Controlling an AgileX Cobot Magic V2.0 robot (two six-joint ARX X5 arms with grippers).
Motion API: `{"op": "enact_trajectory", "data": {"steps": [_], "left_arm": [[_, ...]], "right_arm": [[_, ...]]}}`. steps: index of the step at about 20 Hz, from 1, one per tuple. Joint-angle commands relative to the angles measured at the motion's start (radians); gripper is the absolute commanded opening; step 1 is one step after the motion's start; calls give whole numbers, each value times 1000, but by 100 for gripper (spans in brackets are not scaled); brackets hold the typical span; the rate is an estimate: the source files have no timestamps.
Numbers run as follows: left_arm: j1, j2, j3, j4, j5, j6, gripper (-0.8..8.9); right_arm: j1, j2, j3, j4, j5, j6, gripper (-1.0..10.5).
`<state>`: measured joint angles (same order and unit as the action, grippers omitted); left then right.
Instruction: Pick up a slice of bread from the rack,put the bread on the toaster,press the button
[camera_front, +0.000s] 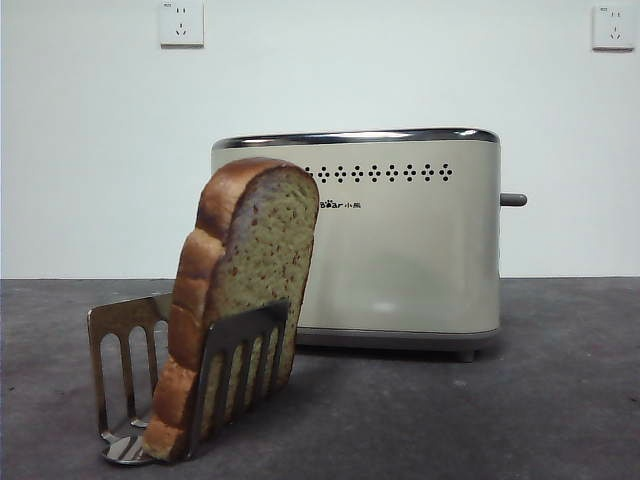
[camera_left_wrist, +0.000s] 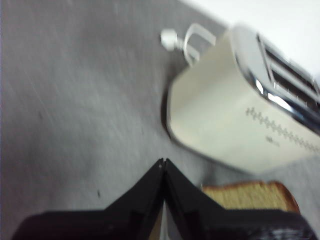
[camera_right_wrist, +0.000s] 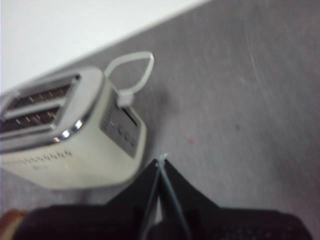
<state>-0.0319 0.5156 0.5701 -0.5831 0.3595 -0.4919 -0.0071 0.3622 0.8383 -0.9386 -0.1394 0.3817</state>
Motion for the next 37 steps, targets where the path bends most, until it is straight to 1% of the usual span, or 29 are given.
{"op": "enact_trajectory", "data": {"steps": [1, 5, 7, 9, 10, 13, 16, 18, 19, 20, 22, 24, 25, 27, 28, 30, 33, 37], "left_arm": [[-2, 103, 82, -85, 40, 23, -5], [-23, 250, 235, -218, 90, 97, -5], [-46, 314, 320, -292, 89, 143, -5], [-84, 388, 419, -386, 82, 201, -6], [-116, 440, 488, -446, 70, 232, -5], [-229, 573, 676, -576, -39, 292, -5], [-357, 690, 822, -650, -102, 291, -4], [-441, 760, 891, -657, -125, 261, 1], [-482, 792, 919, -657, -137, 251, 19], [-524, 821, 941, -651, -160, 238, 88], [-605, 870, 966, -636, -227, 222, 260], [-671, 909, 967, -606, -262, 208, 345], [-699, 929, 967, -594, -267, 193, 395], [-752, 970, 967, -579, -290, 190, 510], [-774, 991, 967, -575, -310, 190, 540], [-801, 1032, 967, -576, -337, 189, 545], [-827, 1095, 967, -576, -348, 190, 603], [-837, 1159, 967, -579, -378, 189, 602]], "right_arm": [[0, 35, 18, -19, -3, -1, 2], [0, 96, 48, -87, -33, -23, 1], [0, 133, 63, -128, -37, -39, 2], [0, 171, 76, -168, -53, -78, 2], [0, 196, 84, -191, -62, -104, 2], [0, 243, 94, -219, -71, -150, 2], [0, 251, 95, -222, -71, -151, 2], [0, 250, 95, -223, -71, -151, 2], [0, 250, 95, -224, -71, -151, 2], [0, 250, 95, -226, -70, -151, 2], [0, 250, 96, -240, -70, -152, 2], [0, 250, 96, -245, -69, -163, 2], [0, 250, 96, -245, -69, -174, 2], [0, 250, 96, -245, -61, -179, 2], [0, 250, 96, -245, -58, -179, 2], [0, 250, 96, -245, -51, -182, 2], [0, 250, 96, -246, -51, -185, 2], [0, 250, 96, -255, -50, -185, 2]]}}
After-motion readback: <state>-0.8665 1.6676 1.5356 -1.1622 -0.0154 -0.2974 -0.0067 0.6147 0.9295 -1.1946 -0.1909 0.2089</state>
